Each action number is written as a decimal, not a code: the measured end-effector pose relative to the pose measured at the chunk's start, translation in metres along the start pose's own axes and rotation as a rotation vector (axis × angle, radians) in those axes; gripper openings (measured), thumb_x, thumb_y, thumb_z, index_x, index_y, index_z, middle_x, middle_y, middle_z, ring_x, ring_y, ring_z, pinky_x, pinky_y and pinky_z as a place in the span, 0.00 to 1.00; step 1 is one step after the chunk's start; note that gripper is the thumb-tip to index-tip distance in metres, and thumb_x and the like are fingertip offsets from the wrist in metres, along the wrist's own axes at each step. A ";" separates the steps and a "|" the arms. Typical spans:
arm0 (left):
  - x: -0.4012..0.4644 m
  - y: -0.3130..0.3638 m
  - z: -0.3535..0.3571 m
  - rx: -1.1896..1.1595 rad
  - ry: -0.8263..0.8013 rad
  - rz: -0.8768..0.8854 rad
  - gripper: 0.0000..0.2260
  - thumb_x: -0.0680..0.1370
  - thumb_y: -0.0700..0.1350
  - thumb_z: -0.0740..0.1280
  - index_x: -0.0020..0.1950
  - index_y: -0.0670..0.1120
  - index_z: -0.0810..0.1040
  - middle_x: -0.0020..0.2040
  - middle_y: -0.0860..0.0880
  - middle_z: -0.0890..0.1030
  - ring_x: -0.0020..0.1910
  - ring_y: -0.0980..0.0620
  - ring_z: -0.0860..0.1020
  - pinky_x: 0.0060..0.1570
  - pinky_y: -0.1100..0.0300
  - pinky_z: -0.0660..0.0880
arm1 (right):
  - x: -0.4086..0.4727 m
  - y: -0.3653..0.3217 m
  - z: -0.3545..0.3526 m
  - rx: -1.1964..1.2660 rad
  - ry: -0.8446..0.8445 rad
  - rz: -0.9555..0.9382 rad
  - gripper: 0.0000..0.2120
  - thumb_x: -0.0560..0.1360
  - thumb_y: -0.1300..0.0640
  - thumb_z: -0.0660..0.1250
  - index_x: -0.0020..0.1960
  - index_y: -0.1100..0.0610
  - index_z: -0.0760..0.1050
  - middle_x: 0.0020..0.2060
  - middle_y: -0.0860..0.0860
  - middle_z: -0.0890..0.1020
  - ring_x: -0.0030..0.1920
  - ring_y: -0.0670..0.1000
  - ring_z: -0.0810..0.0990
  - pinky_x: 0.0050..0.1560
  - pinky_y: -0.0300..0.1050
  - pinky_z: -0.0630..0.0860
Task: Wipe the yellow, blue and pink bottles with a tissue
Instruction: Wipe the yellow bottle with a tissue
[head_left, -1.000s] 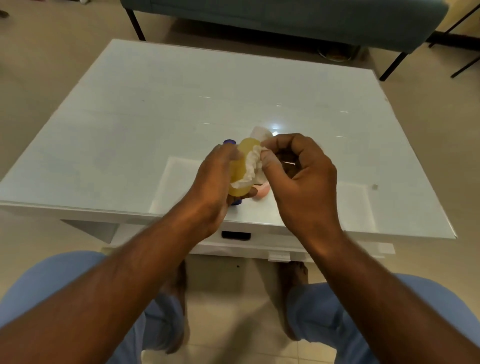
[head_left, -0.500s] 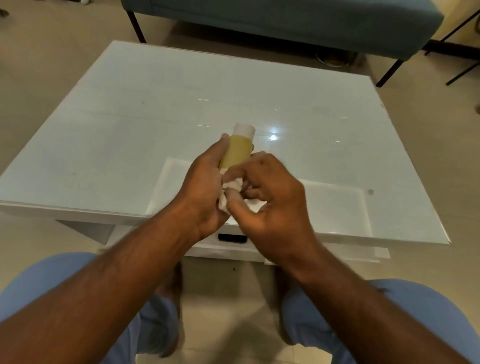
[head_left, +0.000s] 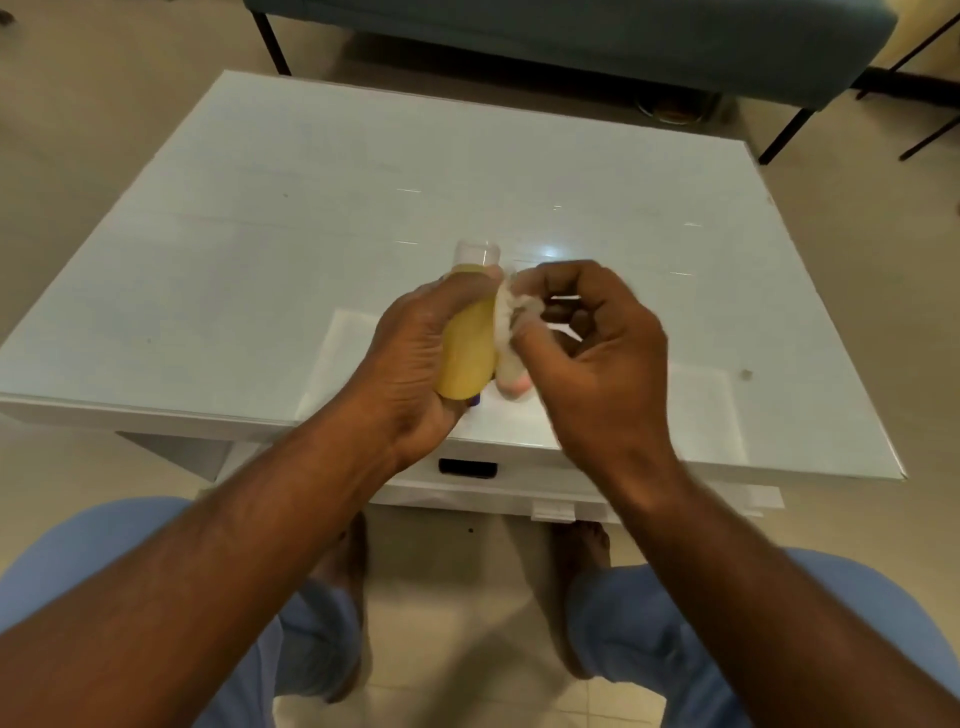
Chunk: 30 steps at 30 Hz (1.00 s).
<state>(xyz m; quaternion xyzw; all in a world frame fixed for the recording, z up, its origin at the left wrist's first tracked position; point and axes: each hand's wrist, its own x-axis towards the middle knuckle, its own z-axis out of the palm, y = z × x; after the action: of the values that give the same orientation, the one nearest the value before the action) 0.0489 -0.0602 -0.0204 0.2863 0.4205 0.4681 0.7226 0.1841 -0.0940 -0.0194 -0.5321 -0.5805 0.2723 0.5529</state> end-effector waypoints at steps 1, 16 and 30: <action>0.000 -0.001 0.001 -0.002 0.035 0.014 0.05 0.73 0.48 0.72 0.46 0.49 0.84 0.44 0.46 0.85 0.49 0.41 0.80 0.52 0.44 0.72 | 0.003 0.000 -0.002 0.013 0.019 0.004 0.07 0.77 0.68 0.71 0.54 0.61 0.81 0.50 0.55 0.84 0.48 0.49 0.85 0.45 0.38 0.83; -0.007 0.012 0.001 -0.225 -0.051 -0.047 0.25 0.82 0.59 0.57 0.70 0.42 0.72 0.59 0.40 0.82 0.59 0.41 0.81 0.57 0.44 0.79 | -0.026 0.002 0.020 -0.339 -0.201 -0.455 0.08 0.74 0.66 0.75 0.53 0.62 0.86 0.51 0.56 0.86 0.53 0.55 0.83 0.55 0.48 0.81; -0.006 0.012 0.002 -0.102 -0.115 -0.021 0.19 0.81 0.53 0.62 0.67 0.42 0.73 0.62 0.40 0.82 0.60 0.42 0.81 0.59 0.42 0.77 | -0.007 0.003 -0.002 -0.172 -0.100 -0.264 0.08 0.74 0.70 0.73 0.52 0.62 0.82 0.49 0.53 0.84 0.50 0.51 0.84 0.48 0.49 0.83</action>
<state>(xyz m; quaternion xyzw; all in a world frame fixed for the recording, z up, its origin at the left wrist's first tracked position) 0.0438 -0.0612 -0.0080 0.2710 0.3569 0.4641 0.7641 0.1860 -0.1003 -0.0242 -0.4824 -0.6934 0.1725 0.5067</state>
